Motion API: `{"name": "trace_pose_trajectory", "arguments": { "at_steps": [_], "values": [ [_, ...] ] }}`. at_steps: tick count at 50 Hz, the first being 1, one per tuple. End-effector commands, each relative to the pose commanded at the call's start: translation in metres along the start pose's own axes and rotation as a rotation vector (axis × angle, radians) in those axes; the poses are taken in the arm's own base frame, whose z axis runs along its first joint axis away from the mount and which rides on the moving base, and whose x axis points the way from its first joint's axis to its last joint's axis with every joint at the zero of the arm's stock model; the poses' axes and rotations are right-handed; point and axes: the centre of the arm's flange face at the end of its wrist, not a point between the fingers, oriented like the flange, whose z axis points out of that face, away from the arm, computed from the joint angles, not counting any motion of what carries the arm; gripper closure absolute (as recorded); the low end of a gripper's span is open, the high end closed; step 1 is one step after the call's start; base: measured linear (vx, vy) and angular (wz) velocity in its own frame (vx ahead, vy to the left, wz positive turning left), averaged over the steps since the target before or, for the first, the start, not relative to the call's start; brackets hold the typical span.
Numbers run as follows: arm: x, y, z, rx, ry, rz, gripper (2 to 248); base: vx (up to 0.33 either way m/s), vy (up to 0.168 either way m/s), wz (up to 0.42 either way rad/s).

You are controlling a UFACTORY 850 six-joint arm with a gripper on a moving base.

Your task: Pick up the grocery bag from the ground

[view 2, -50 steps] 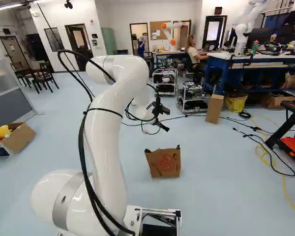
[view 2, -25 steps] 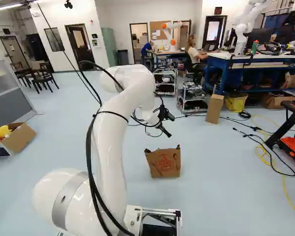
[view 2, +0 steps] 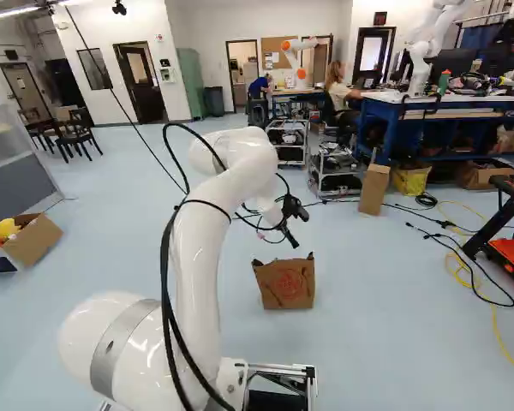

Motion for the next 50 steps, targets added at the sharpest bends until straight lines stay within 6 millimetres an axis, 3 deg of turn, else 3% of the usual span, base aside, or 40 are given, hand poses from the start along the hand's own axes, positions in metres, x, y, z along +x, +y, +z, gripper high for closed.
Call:
{"name": "trace_pose_trajectory", "arguments": {
  "at_steps": [27, 50],
  "values": [
    [-0.005, 0.009, 0.050, -0.015, -0.127, 0.137, 3, 0.000, 0.000, 0.000],
    [-0.011, 0.031, 0.084, -0.030, -0.240, 0.243, 3, 0.000, 0.000, 0.000]
  ]
}}
